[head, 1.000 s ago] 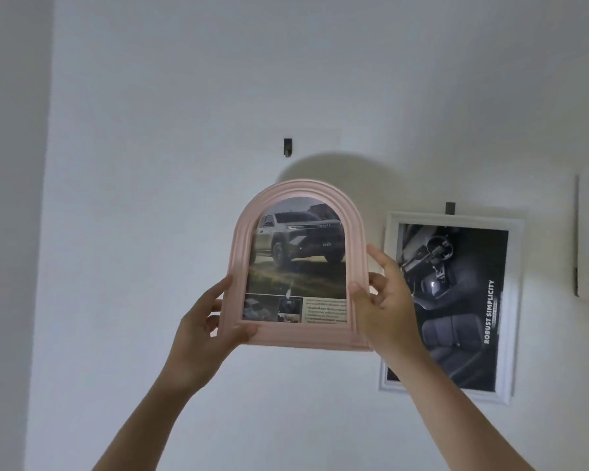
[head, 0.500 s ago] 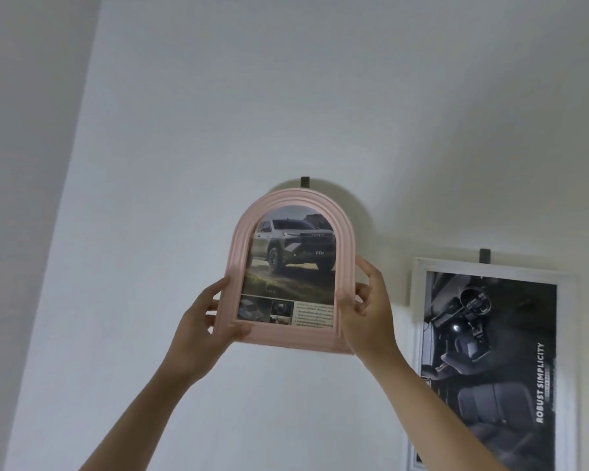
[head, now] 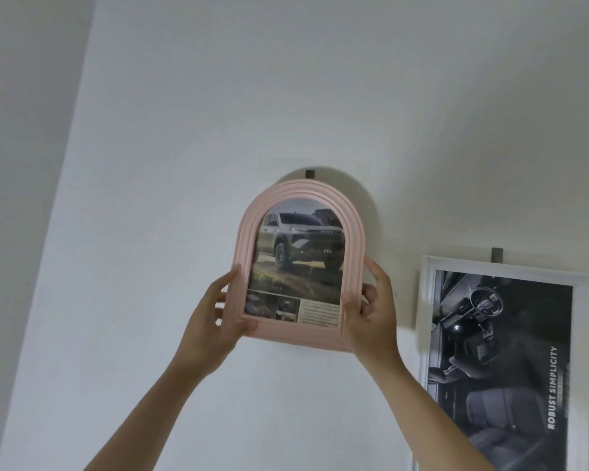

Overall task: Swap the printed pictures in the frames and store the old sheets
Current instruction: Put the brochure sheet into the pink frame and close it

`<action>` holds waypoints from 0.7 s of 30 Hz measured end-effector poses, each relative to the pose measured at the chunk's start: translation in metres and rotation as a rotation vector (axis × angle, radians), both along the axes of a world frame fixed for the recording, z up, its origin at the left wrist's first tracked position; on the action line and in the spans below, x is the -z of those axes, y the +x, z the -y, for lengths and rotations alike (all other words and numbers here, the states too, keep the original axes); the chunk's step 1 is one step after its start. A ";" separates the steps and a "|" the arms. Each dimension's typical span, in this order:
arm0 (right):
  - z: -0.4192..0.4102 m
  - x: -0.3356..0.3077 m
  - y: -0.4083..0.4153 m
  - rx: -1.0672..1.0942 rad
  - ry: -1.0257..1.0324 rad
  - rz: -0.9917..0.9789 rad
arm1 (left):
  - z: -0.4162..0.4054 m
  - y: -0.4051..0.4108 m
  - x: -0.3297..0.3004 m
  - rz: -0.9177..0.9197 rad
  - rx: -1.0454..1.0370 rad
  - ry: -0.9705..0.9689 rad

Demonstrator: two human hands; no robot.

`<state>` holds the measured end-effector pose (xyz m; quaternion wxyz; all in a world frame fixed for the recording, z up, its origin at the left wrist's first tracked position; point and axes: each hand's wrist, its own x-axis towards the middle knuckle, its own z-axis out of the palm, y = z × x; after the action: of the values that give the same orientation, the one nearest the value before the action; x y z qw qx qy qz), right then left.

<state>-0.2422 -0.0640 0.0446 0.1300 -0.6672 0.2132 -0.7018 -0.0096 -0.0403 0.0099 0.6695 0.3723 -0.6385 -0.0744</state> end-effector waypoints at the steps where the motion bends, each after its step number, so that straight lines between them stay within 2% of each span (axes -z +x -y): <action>1: 0.002 -0.006 0.000 0.002 -0.010 0.000 | 0.001 0.000 -0.006 0.001 -0.005 -0.011; 12: 0.016 0.007 0.003 0.024 0.015 0.054 | 0.015 -0.002 0.002 0.009 -0.025 -0.020; 21: 0.017 0.038 0.009 0.250 0.002 0.010 | 0.023 -0.011 0.027 0.033 -0.222 -0.018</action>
<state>-0.2336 -0.0809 0.0063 0.0431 -0.6316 0.2950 -0.7157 -0.0209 -0.0631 -0.0169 0.6663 0.4359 -0.6049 0.0119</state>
